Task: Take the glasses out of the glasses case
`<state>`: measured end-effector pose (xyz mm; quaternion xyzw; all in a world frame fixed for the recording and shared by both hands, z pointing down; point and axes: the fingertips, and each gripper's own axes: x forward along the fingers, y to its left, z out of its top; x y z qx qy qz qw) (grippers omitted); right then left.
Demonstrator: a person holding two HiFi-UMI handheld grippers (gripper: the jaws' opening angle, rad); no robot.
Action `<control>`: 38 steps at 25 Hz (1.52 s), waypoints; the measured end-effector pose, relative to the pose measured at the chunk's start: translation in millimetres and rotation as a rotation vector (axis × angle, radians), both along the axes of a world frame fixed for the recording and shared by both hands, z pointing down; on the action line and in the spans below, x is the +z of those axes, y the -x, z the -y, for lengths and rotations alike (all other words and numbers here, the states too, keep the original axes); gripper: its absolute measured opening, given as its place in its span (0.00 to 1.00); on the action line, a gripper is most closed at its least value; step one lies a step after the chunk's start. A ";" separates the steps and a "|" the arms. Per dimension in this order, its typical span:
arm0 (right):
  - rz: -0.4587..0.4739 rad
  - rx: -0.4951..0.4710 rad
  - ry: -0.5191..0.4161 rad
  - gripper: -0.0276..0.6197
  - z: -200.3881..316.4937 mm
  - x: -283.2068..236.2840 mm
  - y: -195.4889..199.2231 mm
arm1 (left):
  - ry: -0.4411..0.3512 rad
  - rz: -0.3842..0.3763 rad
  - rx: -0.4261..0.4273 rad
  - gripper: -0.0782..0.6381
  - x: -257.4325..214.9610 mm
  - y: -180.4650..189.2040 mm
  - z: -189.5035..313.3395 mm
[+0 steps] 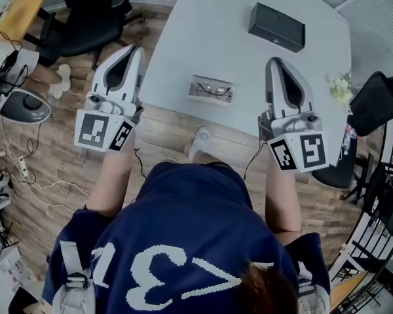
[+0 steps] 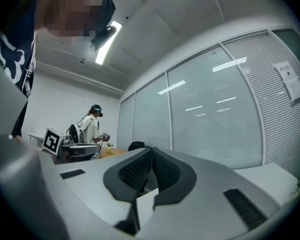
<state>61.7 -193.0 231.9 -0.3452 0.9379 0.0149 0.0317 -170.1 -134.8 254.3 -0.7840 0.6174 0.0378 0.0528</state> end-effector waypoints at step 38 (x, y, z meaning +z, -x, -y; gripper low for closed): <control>-1.181 -0.514 0.432 0.18 -21.2 371.7 63.7 | 0.297 -0.102 0.091 0.14 130.9 -1.5 96.5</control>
